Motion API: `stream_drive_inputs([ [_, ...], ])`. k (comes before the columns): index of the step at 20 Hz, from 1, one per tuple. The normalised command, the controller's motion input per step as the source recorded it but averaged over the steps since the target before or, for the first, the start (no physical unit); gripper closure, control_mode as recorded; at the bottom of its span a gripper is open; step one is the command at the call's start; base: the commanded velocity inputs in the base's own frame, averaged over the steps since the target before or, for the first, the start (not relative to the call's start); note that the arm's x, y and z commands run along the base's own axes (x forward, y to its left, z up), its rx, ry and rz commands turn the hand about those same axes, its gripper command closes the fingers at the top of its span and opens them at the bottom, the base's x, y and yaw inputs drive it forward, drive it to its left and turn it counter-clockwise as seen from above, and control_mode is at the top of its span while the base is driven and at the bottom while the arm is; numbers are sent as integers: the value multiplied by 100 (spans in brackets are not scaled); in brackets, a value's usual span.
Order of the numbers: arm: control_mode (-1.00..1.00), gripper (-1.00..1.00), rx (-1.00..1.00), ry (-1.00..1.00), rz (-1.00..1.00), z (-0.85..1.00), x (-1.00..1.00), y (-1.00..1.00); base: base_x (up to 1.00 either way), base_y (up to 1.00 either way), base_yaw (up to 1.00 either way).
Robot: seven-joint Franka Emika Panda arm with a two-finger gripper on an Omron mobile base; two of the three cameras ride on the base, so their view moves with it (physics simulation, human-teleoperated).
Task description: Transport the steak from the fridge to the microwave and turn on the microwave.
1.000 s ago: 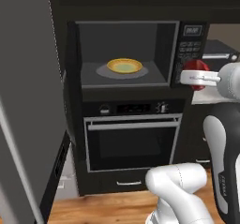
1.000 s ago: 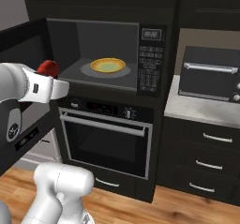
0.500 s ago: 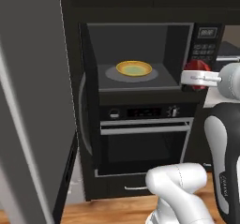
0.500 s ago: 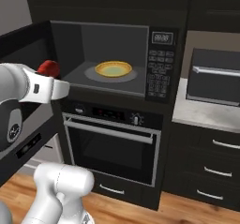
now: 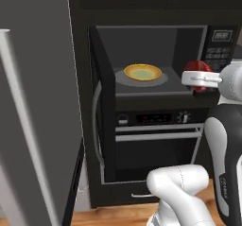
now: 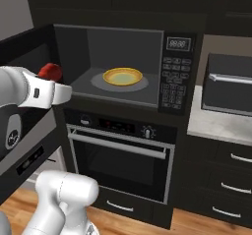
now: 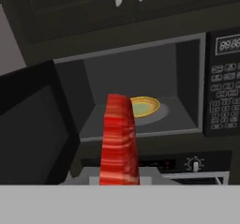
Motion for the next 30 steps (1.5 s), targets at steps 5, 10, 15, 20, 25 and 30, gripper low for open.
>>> stream_drive_inputs([
  [5,100,100,0,0,0,0,0,0,43,4,-6],
  [10,100,100,0,0,0,0,0,0,29,12,-9],
  [15,100,100,0,0,0,0,0,0,20,16,-18],
  [20,100,100,0,0,0,0,0,0,21,22,-13],
  [25,100,100,0,0,0,0,0,0,31,36,-16],
  [30,100,100,0,0,0,0,0,0,23,28,-5],
])
